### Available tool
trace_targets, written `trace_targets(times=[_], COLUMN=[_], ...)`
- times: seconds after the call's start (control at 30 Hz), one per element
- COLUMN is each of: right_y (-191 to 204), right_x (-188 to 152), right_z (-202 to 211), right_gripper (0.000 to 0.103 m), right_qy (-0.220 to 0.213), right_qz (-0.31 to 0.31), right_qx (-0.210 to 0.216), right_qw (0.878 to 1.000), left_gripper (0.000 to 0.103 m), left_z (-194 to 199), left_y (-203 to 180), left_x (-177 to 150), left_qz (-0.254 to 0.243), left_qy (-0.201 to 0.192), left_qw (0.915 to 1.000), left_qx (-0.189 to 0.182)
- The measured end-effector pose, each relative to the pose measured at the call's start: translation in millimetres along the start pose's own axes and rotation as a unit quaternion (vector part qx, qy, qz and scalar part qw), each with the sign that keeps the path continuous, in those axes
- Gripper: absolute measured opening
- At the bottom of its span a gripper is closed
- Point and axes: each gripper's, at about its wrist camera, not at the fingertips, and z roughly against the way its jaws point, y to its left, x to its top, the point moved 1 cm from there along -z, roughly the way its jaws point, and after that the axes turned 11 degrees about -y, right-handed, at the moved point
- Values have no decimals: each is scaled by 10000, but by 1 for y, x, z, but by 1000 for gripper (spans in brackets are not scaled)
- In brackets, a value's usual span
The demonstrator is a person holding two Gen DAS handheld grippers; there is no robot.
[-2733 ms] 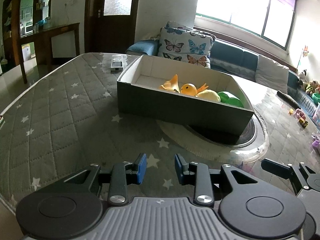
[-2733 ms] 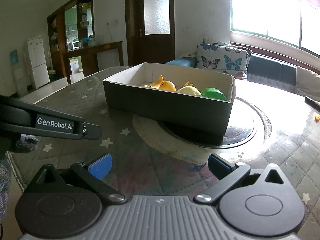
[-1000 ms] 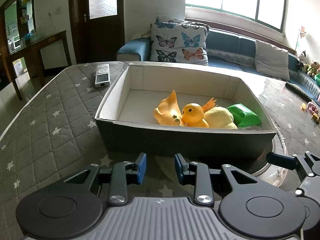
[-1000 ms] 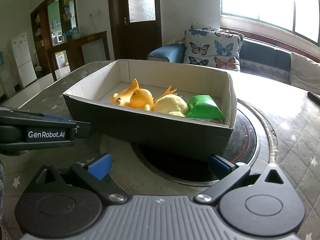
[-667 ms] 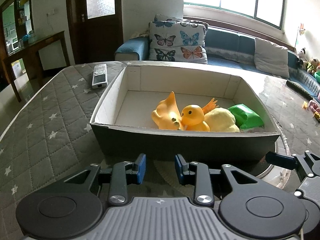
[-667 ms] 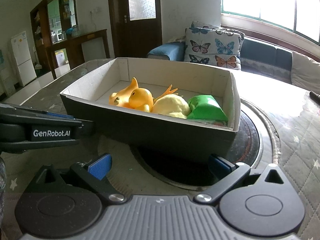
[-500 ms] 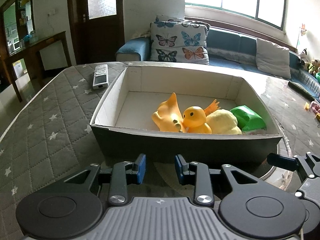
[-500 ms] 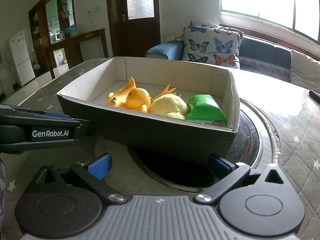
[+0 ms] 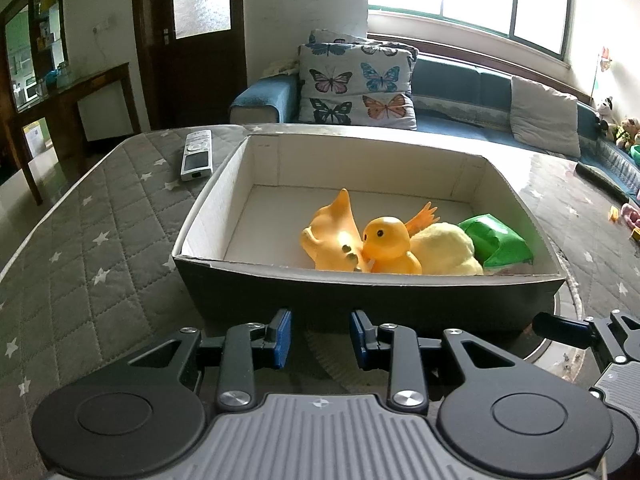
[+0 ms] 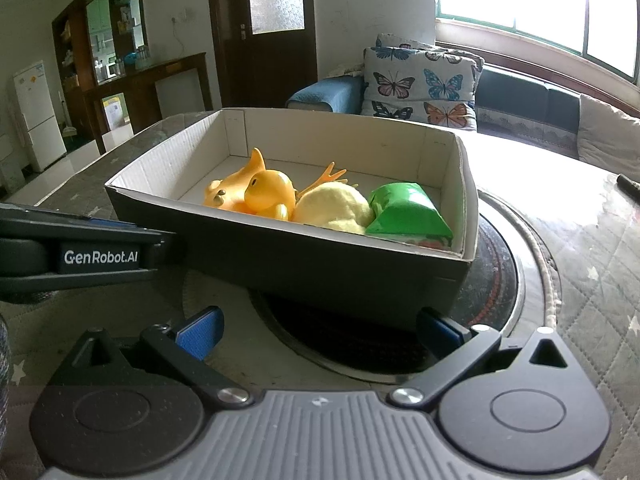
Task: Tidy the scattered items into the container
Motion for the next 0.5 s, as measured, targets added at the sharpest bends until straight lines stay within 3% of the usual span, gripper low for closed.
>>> trace_targets(times=[0.5], right_y=[1], right_x=[5], right_z=[0], right_gripper=[103], right_qy=[-36], right_qz=[17], right_qx=[-20], right_qw=[10000], left_gripper=[33], left_z=[-1], left_y=[-4], left_x=[8], left_qz=[-41], left_qy=[-101], left_qw=[9999], left_qx=[-13])
